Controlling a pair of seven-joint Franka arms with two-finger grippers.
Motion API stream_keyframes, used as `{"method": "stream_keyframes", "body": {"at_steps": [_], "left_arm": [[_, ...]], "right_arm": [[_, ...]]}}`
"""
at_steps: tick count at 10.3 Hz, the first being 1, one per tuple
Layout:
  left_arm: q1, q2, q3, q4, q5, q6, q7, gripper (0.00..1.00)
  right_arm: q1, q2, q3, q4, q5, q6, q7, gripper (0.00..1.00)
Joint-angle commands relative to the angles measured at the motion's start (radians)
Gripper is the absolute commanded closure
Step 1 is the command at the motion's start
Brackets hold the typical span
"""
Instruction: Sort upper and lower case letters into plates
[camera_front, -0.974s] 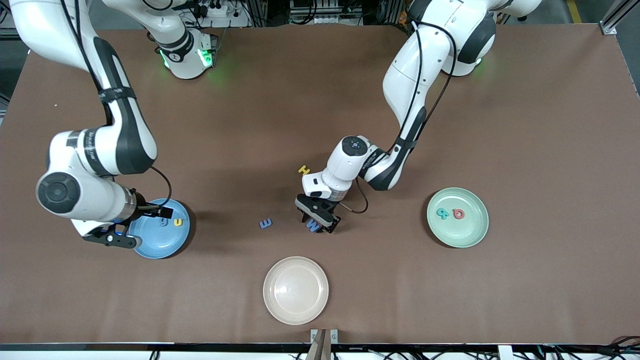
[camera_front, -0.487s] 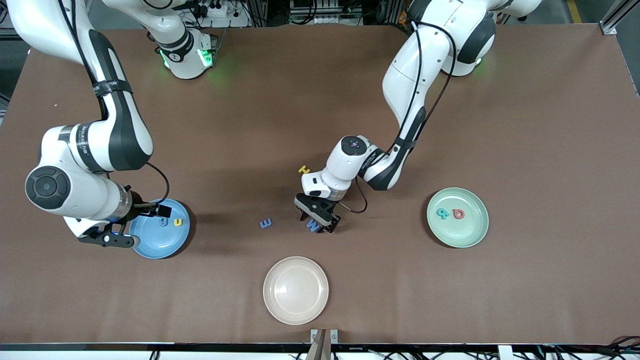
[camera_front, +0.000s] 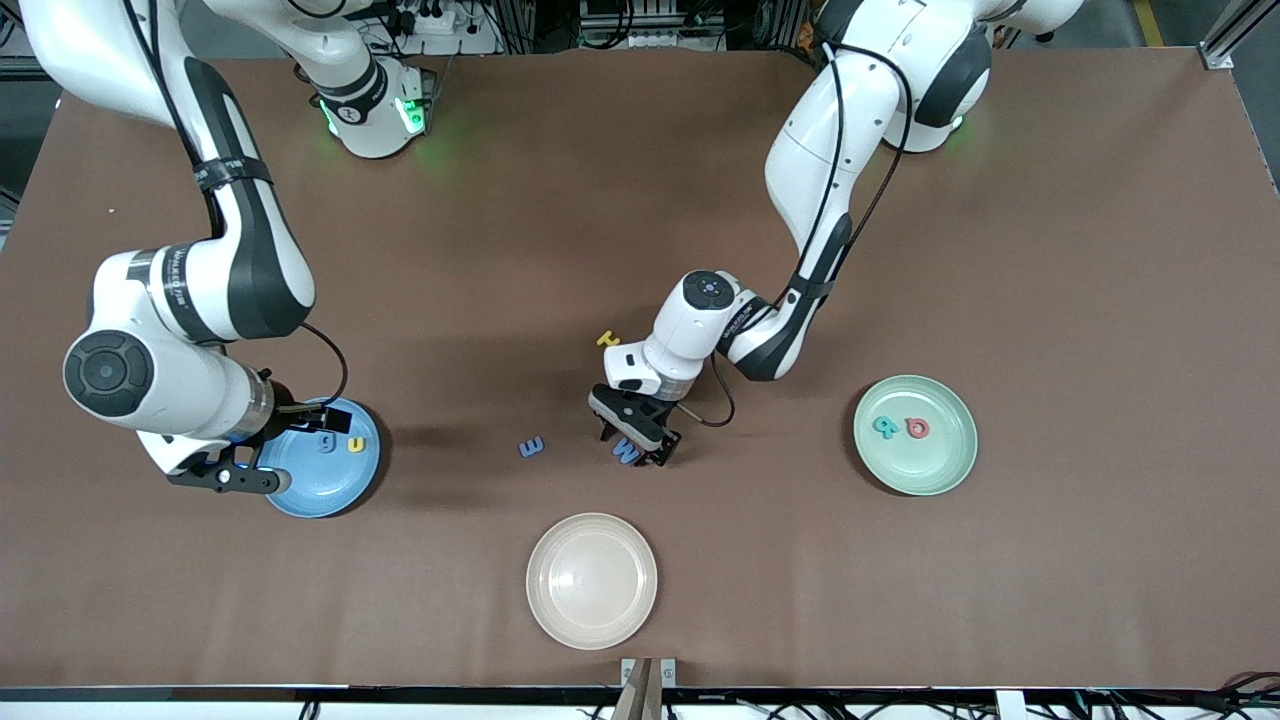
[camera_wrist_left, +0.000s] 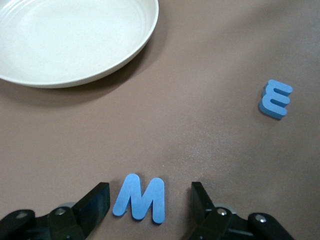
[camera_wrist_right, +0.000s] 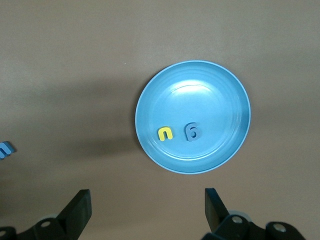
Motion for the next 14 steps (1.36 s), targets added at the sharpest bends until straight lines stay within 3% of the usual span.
{"method": "stream_keyframes", "body": {"at_steps": [1,7,10,14], "left_arm": [[0.004,0.000,0.007,-0.060,0.028,-0.020,0.030,0.24],[0.021,-0.001,0.005,-0.065,0.028,-0.020,0.111,0.24],[0.039,-0.024,0.001,-0.115,0.028,-0.020,0.139,0.24],[0.073,-0.026,-0.038,-0.119,0.028,-0.019,0.161,0.27]], "right_arm": [[-0.002,-0.003,0.002,0.010,0.011,-0.005,-0.009,0.00],[-0.025,-0.014,0.001,0.022,0.059,-0.014,-0.011,0.00],[-0.025,-0.041,0.001,0.022,0.061,-0.056,-0.009,0.00],[-0.003,-0.037,0.004,0.016,0.061,-0.059,0.003,0.00]]}}
